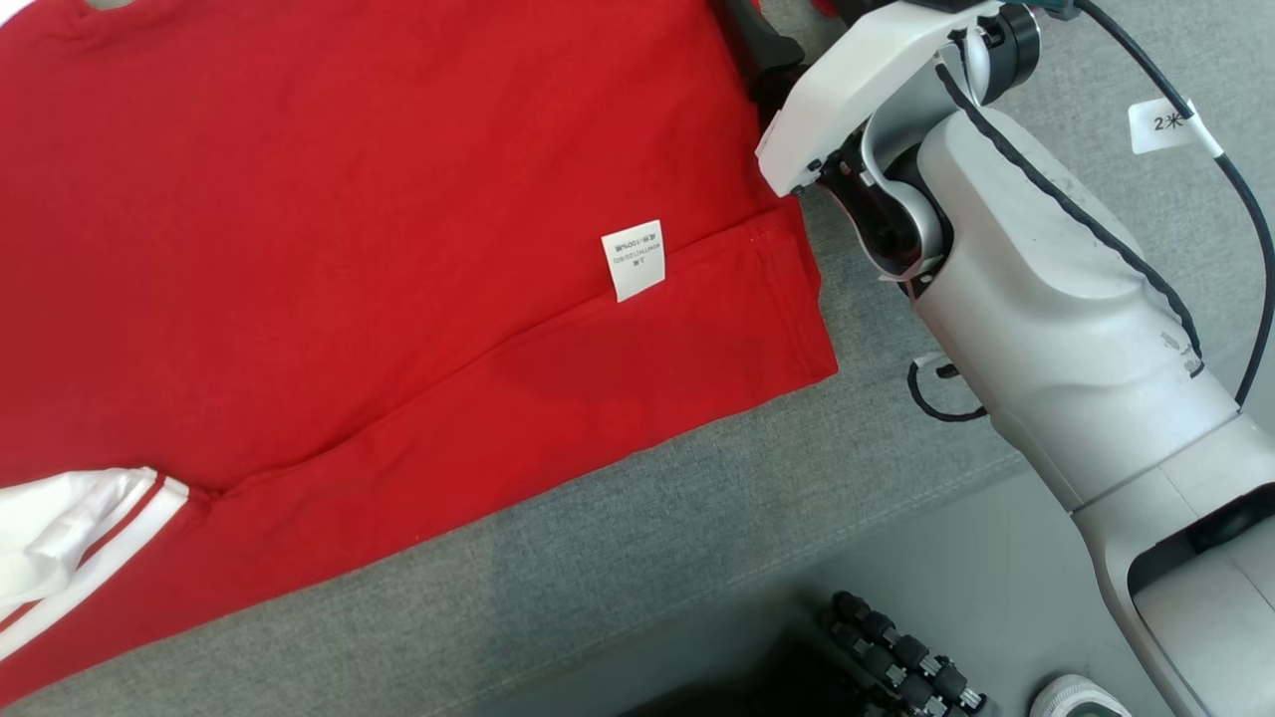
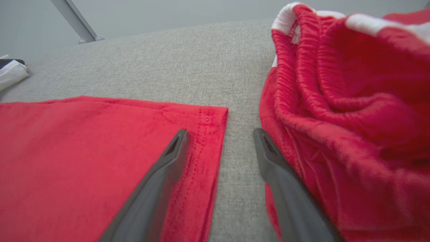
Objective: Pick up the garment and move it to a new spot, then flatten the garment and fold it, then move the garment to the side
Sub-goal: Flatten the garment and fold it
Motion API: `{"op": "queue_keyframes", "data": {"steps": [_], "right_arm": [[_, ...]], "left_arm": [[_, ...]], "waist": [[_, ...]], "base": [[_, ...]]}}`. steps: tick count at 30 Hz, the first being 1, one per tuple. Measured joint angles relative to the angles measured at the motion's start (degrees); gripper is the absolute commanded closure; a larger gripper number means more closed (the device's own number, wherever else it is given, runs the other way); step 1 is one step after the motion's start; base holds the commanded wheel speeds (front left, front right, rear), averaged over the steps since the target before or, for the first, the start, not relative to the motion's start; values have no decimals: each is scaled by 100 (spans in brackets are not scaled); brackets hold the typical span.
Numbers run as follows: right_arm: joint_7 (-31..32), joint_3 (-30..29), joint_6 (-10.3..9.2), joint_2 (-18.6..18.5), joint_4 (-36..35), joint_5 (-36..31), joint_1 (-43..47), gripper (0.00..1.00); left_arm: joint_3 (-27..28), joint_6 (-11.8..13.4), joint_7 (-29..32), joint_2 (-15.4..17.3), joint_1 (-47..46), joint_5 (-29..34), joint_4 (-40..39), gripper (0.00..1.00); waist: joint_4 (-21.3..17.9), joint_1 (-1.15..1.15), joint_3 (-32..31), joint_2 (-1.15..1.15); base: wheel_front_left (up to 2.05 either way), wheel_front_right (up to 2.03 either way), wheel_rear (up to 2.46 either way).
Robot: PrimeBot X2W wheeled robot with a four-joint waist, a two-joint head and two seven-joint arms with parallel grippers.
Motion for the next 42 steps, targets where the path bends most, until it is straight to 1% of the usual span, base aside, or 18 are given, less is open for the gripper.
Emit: {"op": "queue_keyframes", "data": {"steps": [11,12,13,15,16,21,30,34,39,42], "right_arm": [[-46,56,2,4,337,12,-120,0],[-35,57,2,7,355,29,-135,7],[-9,60,2,8,374,58,-149,38],[59,76,18,10,432,83,-197,80],[79,85,18,11,461,112,-225,100],[102,101,18,13,552,111,-280,100],[-158,92,10,15,644,111,-314,100],[-287,101,15,15,723,111,-310,100],[-453,107,52,15,833,112,-221,100],[-548,91,71,14,880,112,-147,100]], "left_arm": [[-241,-1,-271,-123,-13,-132,-105,100],[-255,-1,-270,-125,-13,-166,-105,100],[-261,-1,-270,-120,-15,-224,-107,100],[-287,-1,-272,-112,-19,-259,-109,100],[-310,-1,-286,-114,-19,-266,-110,100],[-433,-1,-363,-118,-19,-345,-116,100],[-639,-1,-557,-138,-4,-463,-180,100],[-710,-1,-656,-146,63,-684,-245,100],[-767,-1,-860,-149,233,-810,-312,100],[-829,-1,-972,-162,346,-980,-467,100]], "waist": [[238,0,-171,0],[253,0,-185,0],[266,0,-196,0],[286,0,-210,0],[294,0,-216,0],[330,0,-253,0],[362,0,-420,0],[396,0,-520,0],[459,0,-666,0],[511,0,-760,0]], "base": [[0,0,0],[0,0,0],[0,0,0],[0,0,0],[0,0,0],[0,0,0],[0,0,0],[0,0,0],[0,0,0],[0,0,0]]}}
